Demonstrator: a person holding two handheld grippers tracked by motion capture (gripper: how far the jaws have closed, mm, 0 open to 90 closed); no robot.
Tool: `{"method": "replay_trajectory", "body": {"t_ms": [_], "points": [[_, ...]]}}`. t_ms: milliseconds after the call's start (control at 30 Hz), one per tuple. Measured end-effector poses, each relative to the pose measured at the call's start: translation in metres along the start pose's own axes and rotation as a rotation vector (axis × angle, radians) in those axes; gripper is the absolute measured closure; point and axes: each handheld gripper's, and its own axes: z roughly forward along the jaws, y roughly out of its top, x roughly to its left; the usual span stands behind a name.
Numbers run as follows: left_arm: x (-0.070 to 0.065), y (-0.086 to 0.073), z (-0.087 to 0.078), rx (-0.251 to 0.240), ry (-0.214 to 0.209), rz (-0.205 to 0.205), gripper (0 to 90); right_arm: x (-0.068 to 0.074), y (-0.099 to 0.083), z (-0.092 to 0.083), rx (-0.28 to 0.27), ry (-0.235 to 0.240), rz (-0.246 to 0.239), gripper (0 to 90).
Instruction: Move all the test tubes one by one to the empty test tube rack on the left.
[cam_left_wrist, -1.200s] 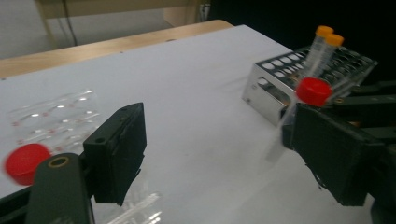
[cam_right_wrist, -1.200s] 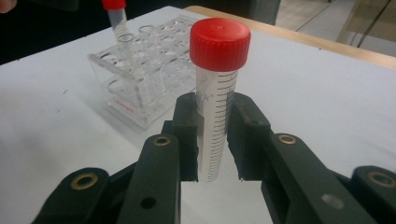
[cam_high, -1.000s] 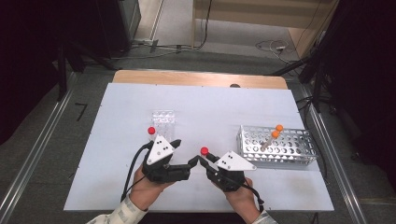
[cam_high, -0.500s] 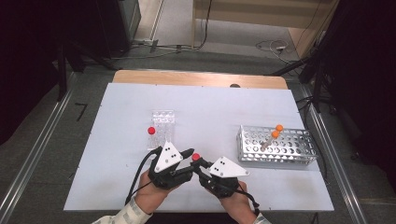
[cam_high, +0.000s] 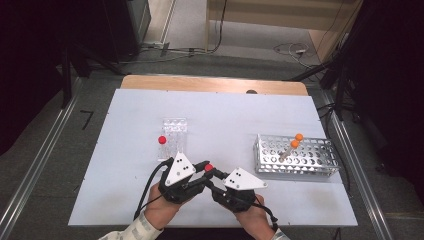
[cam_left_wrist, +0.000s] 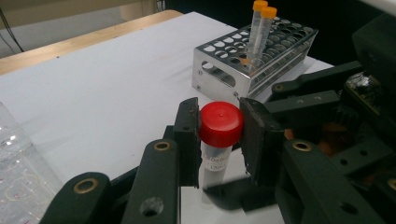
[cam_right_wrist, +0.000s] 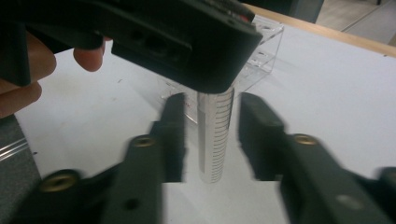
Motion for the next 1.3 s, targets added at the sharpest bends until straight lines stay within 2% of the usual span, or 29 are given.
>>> {"method": "replay_trajectory", "body": {"t_ms": [100, 233, 333, 500, 700, 900, 1100, 1300], "points": [[0.006, 0.003, -0.008, -0.009, 0.004, -0.023, 69.8, -0.001, 0.0, -0.001, 0.006, 0.014, -0.013, 40.4], [0.018, 0.006, -0.021, -0.005, 0.047, -0.061, 69.7, -0.004, -0.001, -0.006, 0.018, 0.005, -0.012, 32.8], [0.027, 0.009, -0.033, -0.011, 0.071, -0.08, 69.7, -0.009, -0.004, -0.01, 0.019, -0.007, -0.003, 32.7], [0.039, 0.016, -0.054, -0.05, 0.116, -0.098, 69.6, -0.017, -0.006, -0.018, 0.017, -0.026, 0.012, 32.7], [0.056, 0.017, -0.071, -0.081, 0.185, -0.12, 69.6, -0.021, -0.006, -0.021, 0.011, -0.038, 0.018, 32.8], [0.067, 0.016, -0.074, -0.089, 0.251, -0.125, 69.6, -0.022, -0.006, -0.02, 0.011, -0.043, 0.016, 32.9], [0.074, 0.015, -0.072, -0.091, 0.294, -0.123, 69.6, -0.022, -0.006, -0.02, 0.012, -0.044, 0.02, 33.0], [0.083, 0.01, -0.07, -0.092, 0.329, -0.144, 69.6, -0.022, -0.006, -0.02, 0.01, -0.043, 0.018, 33.1]]}}
